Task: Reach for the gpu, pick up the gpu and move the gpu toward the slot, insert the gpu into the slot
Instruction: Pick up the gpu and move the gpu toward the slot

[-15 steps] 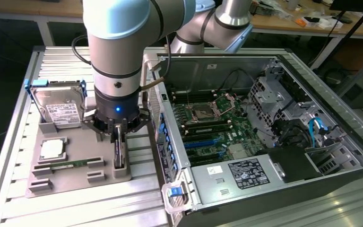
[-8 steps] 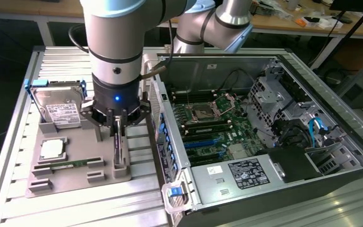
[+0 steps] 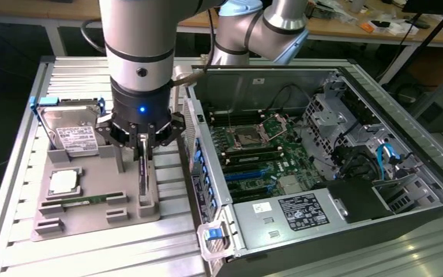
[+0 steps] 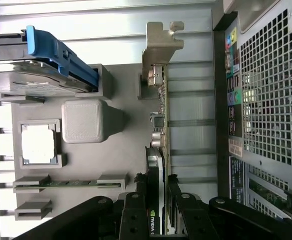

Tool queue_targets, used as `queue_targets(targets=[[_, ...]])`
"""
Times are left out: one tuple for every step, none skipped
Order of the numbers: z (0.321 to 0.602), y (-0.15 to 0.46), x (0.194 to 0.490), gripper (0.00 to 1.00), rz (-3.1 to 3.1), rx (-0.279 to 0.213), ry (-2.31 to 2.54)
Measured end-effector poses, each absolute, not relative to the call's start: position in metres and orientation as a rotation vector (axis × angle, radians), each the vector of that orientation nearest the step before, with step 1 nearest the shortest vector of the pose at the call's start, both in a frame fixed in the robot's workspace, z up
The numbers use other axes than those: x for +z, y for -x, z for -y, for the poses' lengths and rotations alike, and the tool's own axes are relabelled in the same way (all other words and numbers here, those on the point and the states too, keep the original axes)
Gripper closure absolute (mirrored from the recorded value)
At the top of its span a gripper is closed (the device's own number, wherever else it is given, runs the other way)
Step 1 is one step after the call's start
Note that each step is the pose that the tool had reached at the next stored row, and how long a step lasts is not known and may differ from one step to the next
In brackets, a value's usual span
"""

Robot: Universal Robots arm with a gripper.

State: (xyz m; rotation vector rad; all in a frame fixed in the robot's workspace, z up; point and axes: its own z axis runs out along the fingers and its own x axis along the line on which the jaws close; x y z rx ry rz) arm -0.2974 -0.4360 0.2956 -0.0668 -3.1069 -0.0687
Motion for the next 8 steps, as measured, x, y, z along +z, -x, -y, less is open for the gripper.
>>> queue_targets(targets=[[0.436,0.297,0.298,0.73,3.107,-0.068,0.067],[0.436,0.297,0.301,0.73,3.107,-0.068,0.067],[0.436,0.297,0.304,0.73,3.107,-0.068,0.067],[0.436,0.297,0.307,0.73,3.107,-0.068,0.067],[0.436,0.297,0.31,0.73,3.108,-0.068,0.067],[0.436,0.297,0.312,0.73,3.108,-0.068,0.067],[0.436,0.297,0.315,0.73,3.108,-0.068,0.067],[0.436,0.297,0.316,0.73,3.108,-0.068,0.067]])
